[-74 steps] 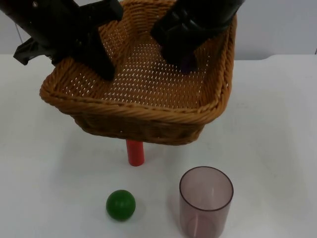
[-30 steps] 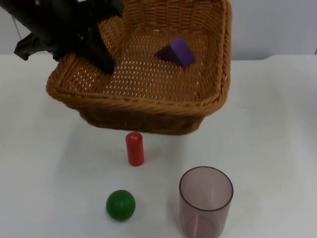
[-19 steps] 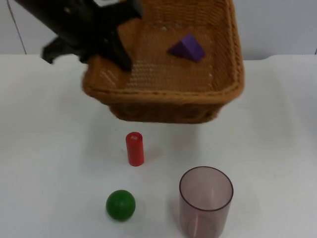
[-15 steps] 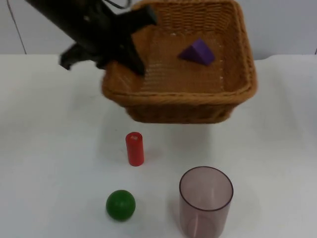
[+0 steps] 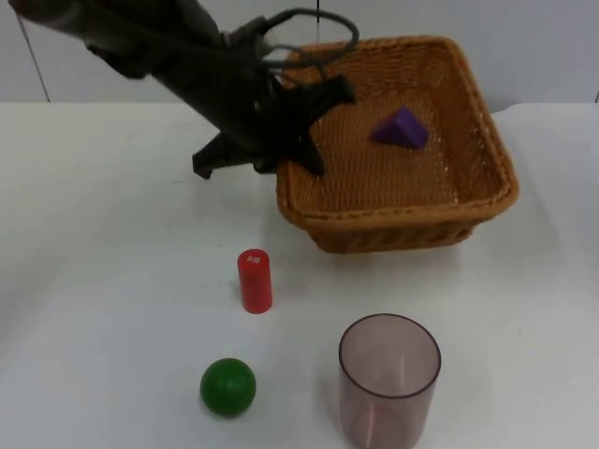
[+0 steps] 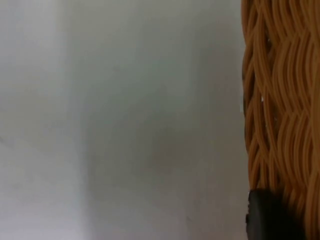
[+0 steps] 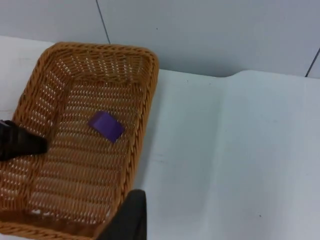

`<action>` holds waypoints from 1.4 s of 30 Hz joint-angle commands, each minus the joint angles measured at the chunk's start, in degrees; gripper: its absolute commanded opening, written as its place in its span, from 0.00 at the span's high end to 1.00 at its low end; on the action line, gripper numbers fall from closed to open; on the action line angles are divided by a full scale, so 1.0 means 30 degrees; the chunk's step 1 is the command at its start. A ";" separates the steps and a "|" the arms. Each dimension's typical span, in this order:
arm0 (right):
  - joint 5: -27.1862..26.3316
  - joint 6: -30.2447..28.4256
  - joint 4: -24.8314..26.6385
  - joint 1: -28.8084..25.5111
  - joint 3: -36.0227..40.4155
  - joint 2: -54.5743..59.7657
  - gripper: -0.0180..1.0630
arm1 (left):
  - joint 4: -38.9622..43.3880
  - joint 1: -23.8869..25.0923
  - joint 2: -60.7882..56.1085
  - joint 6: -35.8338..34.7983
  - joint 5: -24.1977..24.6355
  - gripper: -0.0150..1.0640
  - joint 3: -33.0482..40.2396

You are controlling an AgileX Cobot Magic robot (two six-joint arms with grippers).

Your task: Pick up the basket with the left hand and place the triangular block into the basket with the right hand.

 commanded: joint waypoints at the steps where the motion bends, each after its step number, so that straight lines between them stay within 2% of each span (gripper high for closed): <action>1: -0.0003 -0.0271 -0.0172 -0.0103 0.0009 -0.0171 0.02 | -0.0628 -0.0067 0.0326 -0.0074 -0.0999 0.99 -0.0300; 9: 0.0038 -0.0271 -0.1051 -0.0103 0.0009 -0.0171 0.02 | -0.0669 -0.0067 0.1780 0.0049 -0.1587 0.99 -0.0579; 16: 0.0038 -0.0271 -0.1133 -0.0103 0.0009 -0.0171 0.02 | -0.0903 -0.0067 0.2104 0.0649 -0.1642 0.99 -0.0664; 25: -0.0040 -0.0271 -0.1126 -0.0103 0.0009 -0.0138 0.02 | -0.0587 -0.0067 0.2104 0.0694 -0.0516 0.99 -0.0664; 29: -0.0006 -0.0271 -0.1126 -0.0103 0.0009 -0.0138 0.02 | -0.0298 -0.0067 0.2062 -0.0309 -0.0358 0.99 -0.0664; 32: 0.0159 -0.0271 -0.1126 -0.0103 0.0009 -0.0138 0.02 | 0.0331 -0.0067 0.1955 -0.0565 -0.0241 0.95 -0.0664; 36: 0.0196 -0.0271 -0.1126 -0.0103 0.0009 -0.0138 0.02 | 0.1734 -0.0067 0.1536 -0.0531 -0.0124 0.74 -0.0664; 37: 0.0196 -0.0271 -0.1126 -0.0103 0.0009 -0.0138 0.02 | 0.1734 -0.0067 0.1536 -0.0531 -0.0124 0.74 -0.0664; 39: 0.0196 -0.0271 -0.1126 -0.0103 0.0009 -0.0138 0.02 | 0.2333 -0.0067 0.1214 -0.0531 -0.0124 0.59 -0.0664; 42: 0.0052 -0.0271 -0.1126 -0.0103 0.0009 -0.0138 0.02 | 0.2487 -0.0067 0.0620 -0.0531 -0.0124 0.23 -0.0664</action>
